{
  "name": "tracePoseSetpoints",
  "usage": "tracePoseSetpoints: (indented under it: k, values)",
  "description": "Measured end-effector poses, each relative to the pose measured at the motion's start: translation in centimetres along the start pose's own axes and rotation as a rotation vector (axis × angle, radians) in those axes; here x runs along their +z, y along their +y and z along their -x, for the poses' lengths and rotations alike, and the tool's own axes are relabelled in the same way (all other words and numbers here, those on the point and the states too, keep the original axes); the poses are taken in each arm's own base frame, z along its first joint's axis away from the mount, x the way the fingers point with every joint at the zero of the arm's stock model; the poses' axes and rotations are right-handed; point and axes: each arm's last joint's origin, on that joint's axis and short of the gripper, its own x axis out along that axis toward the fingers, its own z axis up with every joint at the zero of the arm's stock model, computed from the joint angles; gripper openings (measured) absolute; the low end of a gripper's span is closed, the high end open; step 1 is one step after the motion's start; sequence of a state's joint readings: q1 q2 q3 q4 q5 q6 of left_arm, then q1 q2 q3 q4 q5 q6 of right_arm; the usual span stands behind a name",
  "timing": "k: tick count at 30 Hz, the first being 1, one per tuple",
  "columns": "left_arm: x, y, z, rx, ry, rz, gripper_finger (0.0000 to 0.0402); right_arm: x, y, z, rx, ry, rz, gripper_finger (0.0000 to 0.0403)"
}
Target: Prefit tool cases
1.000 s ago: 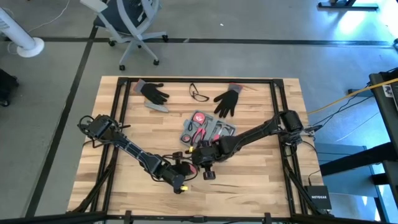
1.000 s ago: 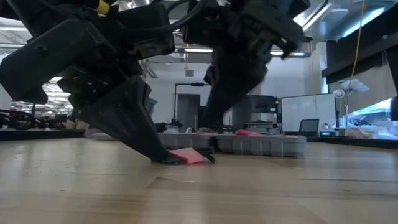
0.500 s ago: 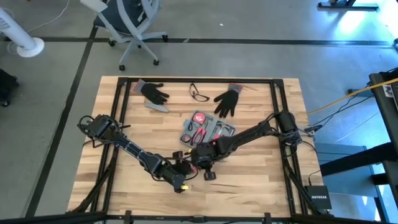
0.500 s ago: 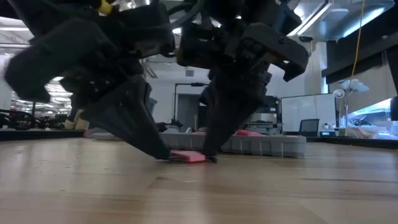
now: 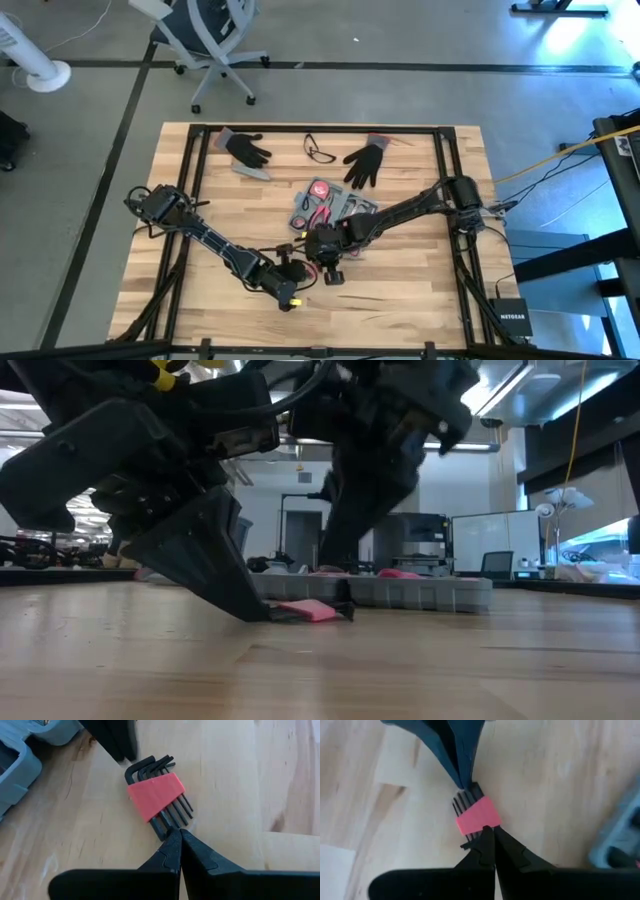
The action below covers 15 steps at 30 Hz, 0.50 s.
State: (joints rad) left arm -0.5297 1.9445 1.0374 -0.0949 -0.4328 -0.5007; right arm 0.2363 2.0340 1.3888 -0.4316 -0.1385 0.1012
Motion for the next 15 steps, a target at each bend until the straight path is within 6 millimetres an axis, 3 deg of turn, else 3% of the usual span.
tracePoseSetpoints:
  k: [8,10,15]
  values:
    - [-0.1,0.0,-0.3,0.006,0.000,0.021,0.0000,-1.3,2.3,-3.6,0.081,0.074,0.029,0.0000]
    - [0.0,0.1,-0.3,0.001,-0.003,0.027,0.0000,-1.4,2.3,-3.6,0.085,0.077,0.037,0.0000]
    - [0.1,0.1,-0.4,-0.004,-0.007,0.031,0.0000,-0.9,1.8,-1.1,0.059,0.055,0.024,0.0000]
